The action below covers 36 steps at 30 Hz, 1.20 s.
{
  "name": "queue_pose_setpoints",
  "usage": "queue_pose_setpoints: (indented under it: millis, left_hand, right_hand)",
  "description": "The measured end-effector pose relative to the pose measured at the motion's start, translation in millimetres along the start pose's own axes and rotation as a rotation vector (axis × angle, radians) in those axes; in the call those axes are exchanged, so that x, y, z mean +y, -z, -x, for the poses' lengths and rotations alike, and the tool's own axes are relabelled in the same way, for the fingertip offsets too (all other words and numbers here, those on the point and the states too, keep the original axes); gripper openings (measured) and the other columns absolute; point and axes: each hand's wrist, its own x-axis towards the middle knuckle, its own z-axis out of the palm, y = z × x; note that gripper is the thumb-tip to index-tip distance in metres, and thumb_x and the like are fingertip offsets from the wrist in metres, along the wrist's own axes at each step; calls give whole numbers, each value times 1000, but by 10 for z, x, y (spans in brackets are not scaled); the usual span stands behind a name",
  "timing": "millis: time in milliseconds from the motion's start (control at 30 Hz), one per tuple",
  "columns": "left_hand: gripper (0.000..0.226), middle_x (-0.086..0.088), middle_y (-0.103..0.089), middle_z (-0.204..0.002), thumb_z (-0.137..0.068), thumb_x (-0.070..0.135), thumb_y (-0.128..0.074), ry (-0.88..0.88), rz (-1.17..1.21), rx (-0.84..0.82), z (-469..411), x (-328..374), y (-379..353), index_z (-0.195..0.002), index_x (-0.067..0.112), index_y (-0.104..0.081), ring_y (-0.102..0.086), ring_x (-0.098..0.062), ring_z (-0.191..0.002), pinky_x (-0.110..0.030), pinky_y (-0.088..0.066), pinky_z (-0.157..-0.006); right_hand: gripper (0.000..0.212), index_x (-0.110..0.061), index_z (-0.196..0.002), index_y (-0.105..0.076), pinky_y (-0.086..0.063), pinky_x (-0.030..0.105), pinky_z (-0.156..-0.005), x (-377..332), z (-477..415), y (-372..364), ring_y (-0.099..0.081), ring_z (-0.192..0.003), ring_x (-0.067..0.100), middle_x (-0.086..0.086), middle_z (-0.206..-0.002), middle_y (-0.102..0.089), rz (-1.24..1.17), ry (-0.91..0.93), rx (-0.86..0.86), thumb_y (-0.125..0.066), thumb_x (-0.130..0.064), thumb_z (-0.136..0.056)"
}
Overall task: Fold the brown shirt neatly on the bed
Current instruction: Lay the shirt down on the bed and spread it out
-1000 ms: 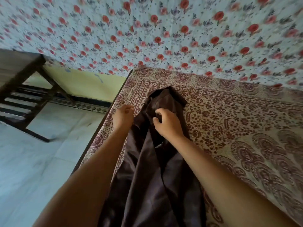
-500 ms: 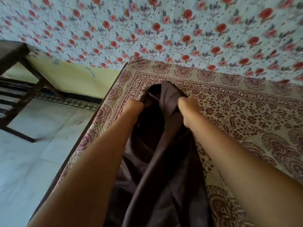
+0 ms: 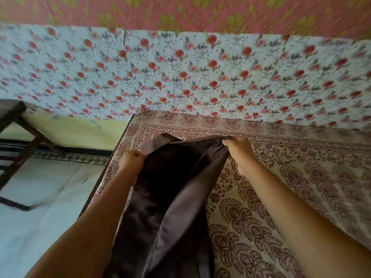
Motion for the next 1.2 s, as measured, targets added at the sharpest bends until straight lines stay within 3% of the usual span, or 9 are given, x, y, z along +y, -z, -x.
queue_pose_setpoints:
  millis: [67,167,267,333,433,533,667,933,1200]
  left_hand:
    - [11,-13,-65,-88,-85,17,-64,-89,-29,96,363,218,170,-88,9,-71,-62,-28,-94,-31,-44,-74]
    - [19,-8,-70,-80,-73,35,-77,-148,61,-54,869,599,407,-73,17,-70,-67,-27,-85,-33,-53,-79]
    - [31,-9,-63,-74,-71,36,-78,-227,-362,-324,1454,1045,686,-81,8,-71,-59,-21,-73,-25,-43,-64]
    - [33,-15,-63,-84,-79,27,-72,-315,-416,-337,1922,1377,867,-96,-2,-70,-58,-24,-80,-24,-41,-64]
    - [28,-8,-64,-87,-87,25,-64,-415,-228,-260,2655,1767,1103,-103,2,-69,-59,-23,-84,-29,-44,-79]
    - [22,-1,-63,-75,-88,26,-62,-554,-158,-171,3456,1967,1249,-94,7,-71,-60,-23,-81,-27,-45,-72]
    - [22,-11,-69,-87,-88,30,-61,-710,-36,63,4381,2085,1387,-91,12,-72,-65,-32,-90,-35,-47,-77]
    - [20,-5,-60,-69,-92,27,-56,-1020,40,263,6286,2655,1649,-82,12,-66,-52,1,-60,-12,-38,-57]
    - [19,-8,-63,-73,-90,28,-59,-1181,6,381,7138,2978,1872,-83,13,-69,-56,2,-62,-11,-39,-56]
  right_hand:
    - [21,3,-93,-57,-44,35,-69,-124,189,380,-55,-81,29,23,-88,-53,-113,-75,61,-43,-12,-93]
    - [25,-10,-68,-48,-36,30,-56,-284,519,882,-46,-63,21,13,-81,-51,-249,-118,125,-41,-12,-91]
    - [20,-11,-69,-54,-42,33,-62,-415,1045,1406,-51,-66,21,6,-73,-54,-253,-26,109,-57,-20,-87]
    - [16,-13,-81,-62,-49,37,-76,-477,1449,1808,-57,-76,22,0,-77,-60,-175,75,75,-70,-27,-81]
    - [21,-9,-94,-68,-50,34,-78,-507,1944,2410,-62,-87,24,1,-82,-64,-111,227,115,-70,-25,-80]
    - [24,-6,-100,-69,-45,30,-79,-493,2406,3054,-59,-92,20,3,-89,-63,-105,414,220,-62,-25,-87]
    - [13,-11,-87,-55,-35,27,-70,-419,2942,3868,-51,-82,19,-9,-71,-50,-59,599,345,-51,-22,-94]
    - [33,-4,-80,-61,-36,29,-59,-674,4170,5231,-52,-64,18,4,-66,-56,-66,1015,651,-54,-35,-88]
    - [40,-6,-82,-64,-47,37,-54,-782,4964,5928,-59,-63,27,12,-70,-65,35,1210,880,-49,-42,-90]
